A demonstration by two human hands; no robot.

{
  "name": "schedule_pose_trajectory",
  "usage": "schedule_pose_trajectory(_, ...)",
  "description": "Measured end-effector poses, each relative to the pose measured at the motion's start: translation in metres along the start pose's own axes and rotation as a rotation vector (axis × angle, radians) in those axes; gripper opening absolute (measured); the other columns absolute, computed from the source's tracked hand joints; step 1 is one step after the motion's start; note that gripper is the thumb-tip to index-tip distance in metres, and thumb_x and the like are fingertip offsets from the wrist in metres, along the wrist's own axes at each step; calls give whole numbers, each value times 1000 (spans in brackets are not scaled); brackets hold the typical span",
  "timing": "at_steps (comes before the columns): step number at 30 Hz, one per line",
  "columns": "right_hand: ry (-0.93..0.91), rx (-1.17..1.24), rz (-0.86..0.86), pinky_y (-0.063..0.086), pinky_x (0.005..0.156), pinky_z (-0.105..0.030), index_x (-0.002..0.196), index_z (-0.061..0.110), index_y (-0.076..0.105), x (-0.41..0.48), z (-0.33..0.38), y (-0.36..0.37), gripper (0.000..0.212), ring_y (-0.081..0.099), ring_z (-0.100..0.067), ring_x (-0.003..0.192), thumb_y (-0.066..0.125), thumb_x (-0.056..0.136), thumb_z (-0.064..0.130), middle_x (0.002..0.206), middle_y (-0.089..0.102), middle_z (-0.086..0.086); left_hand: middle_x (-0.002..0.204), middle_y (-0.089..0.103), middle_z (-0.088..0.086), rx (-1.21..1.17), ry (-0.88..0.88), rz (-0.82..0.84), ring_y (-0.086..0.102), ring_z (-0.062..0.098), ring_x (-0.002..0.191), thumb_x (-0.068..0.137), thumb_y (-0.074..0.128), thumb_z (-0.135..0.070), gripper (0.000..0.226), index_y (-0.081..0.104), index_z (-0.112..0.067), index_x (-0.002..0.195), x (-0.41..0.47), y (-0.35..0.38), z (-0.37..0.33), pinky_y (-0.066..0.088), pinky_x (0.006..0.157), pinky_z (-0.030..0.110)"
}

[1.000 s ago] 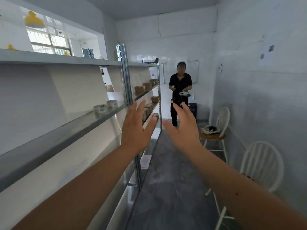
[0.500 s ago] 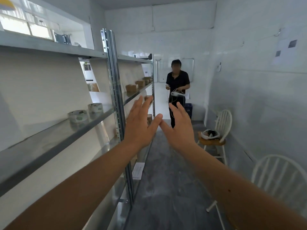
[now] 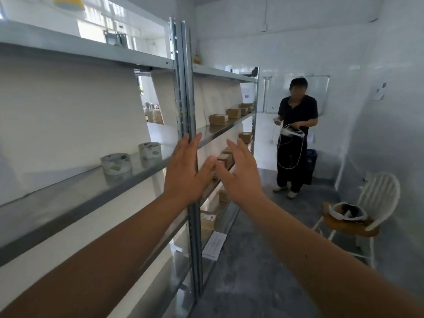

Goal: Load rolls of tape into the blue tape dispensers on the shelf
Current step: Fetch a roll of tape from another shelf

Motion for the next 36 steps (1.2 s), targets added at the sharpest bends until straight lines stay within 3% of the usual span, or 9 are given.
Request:
schedule_pose_trajectory(4,-56,92,122,22,128,-55,160,38,30,52,-22,26,78,17,-19,161,42,92,74,175,18,6,176,13,-3,89,-136,-99,10,20,162,102,34,-67,69,21,-37,164,27,14,26,13,129,52)
schedule_pose_trajectory(10,-199,204,272,18,130,-48,160,34,31,109,-31,64,68,20,-20,160,50,100,59,174,24,3,175,18,-2,231,-333,-243,15,21,161,100,30,-71,72,23,-37,162,47,13,53,16,128,50)
schedule_pose_trajectory(18,-273,464,464,20,126,-42,158,35,36,152,-10,144,67,23,-15,158,56,98,59,173,23,7,174,23,-1,309,-483,-406,17,18,160,104,38,-60,66,26,-32,163,45,-12,102,20,129,48)
schedule_pose_trajectory(20,-268,543,512,21,128,-43,157,35,37,158,-3,168,67,23,-15,158,57,97,58,173,24,7,174,23,-3,350,-522,-443,16,16,160,105,37,-61,66,25,-33,163,43,-22,119,17,128,40)
schedule_pose_trajectory(23,-278,581,579,23,128,-46,157,39,35,163,9,201,78,22,-14,158,50,88,72,173,22,10,174,20,-3,415,-582,-483,15,15,160,104,34,-62,68,22,-32,164,39,-35,141,12,123,31)
schedule_pose_trajectory(28,-255,669,682,24,128,-46,157,38,36,177,21,248,64,22,-12,158,53,98,59,172,25,10,174,21,-1,390,-701,-544,18,17,160,106,37,-56,69,20,-25,166,38,-48,179,18,130,42)
schedule_pose_trajectory(33,-213,736,727,28,127,-48,155,37,39,199,30,280,57,28,-16,156,51,102,53,170,30,8,172,27,1,406,-787,-509,28,20,156,103,49,-55,76,21,-23,165,60,-50,202,27,124,39)
schedule_pose_trajectory(36,-184,771,742,28,127,-46,155,34,42,213,30,296,54,31,-16,155,50,104,49,169,34,6,155,54,3,472,-814,-370,52,22,138,99,62,-48,63,48,-20,153,89,-47,205,42,109,33)
Point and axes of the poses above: each hand's wrist, its own x-axis towards the middle knuckle, its own y-axis out of the palm, z = x × y, the point moved 1 cm from there along x, towards the middle knuckle
